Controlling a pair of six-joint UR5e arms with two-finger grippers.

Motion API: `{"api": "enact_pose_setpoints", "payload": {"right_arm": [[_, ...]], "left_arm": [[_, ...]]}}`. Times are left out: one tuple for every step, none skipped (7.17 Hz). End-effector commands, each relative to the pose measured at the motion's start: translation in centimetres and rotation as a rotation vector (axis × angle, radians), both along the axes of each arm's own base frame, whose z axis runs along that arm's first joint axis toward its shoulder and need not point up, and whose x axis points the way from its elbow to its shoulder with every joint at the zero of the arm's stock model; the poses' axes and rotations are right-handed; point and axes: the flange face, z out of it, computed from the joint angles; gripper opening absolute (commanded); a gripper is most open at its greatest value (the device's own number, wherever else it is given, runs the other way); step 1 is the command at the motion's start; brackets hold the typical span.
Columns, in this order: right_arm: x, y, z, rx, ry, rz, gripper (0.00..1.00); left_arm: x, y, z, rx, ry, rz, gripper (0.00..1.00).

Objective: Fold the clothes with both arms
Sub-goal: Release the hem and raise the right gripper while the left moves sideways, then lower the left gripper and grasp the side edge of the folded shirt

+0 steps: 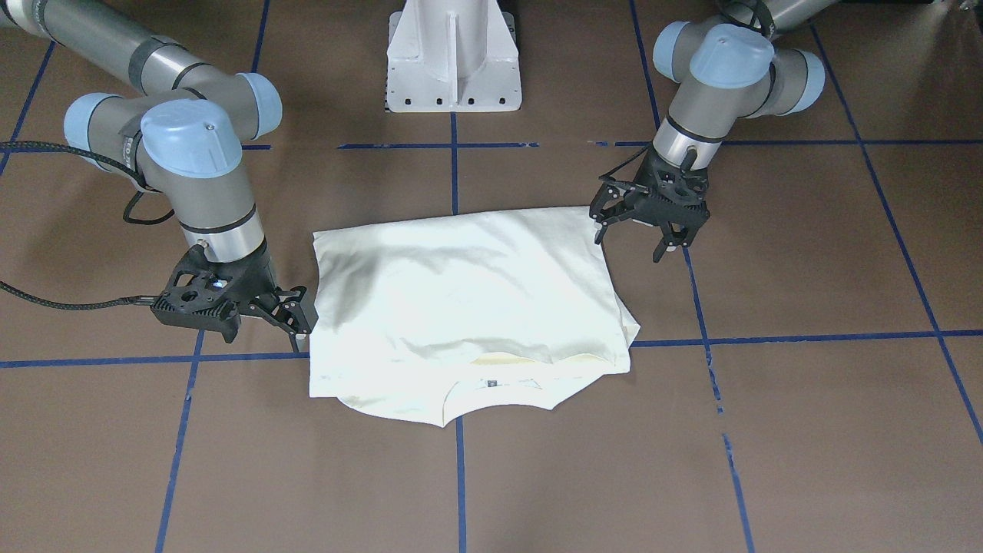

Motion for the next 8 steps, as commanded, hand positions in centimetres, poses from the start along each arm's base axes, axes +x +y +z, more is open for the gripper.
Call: {"api": "enact_pose_setpoints", "payload": {"right_arm": [[0.2,-0.1,0.0,0.002,0.0,0.002,1.0],[0.1,0.0,0.0,0.002,0.0,0.001,1.0],[0.1,-0.1,-0.1,0.003,-0.001,0.002,1.0],[0.1,-0.1,-0.1,0.003,-0.001,0.002,1.0],[0.1,-0.1,-0.1,0.001,-0.001,0.003,1.0],[0.1,-0.1,-0.1,0.001,-0.002,0.004,1.0],[0.1,-0.1,-0.1,0.001,-0.001,0.003,1.0],[0.1,-0.1,-0.1,0.001,-0.001,0.003,1.0]], "left_arm": [[3.3,5.2,1.7,-0.083,0.078,-0.033,0.76],[5.2,6.9,2.4,-0.107,0.071,-0.027,0.71],[5.7,7.5,2.6,-0.11,0.066,-0.017,0.68],[5.8,7.5,2.7,-0.111,0.065,-0.015,0.64],[5.8,7.6,2.8,-0.111,0.062,-0.015,0.63],[6.1,8.0,2.9,-0.115,0.061,-0.009,0.59],[6.5,8.3,3.3,-0.118,0.053,-0.002,0.56],[6.8,8.4,3.7,-0.122,0.043,0.0,0.55]]}}
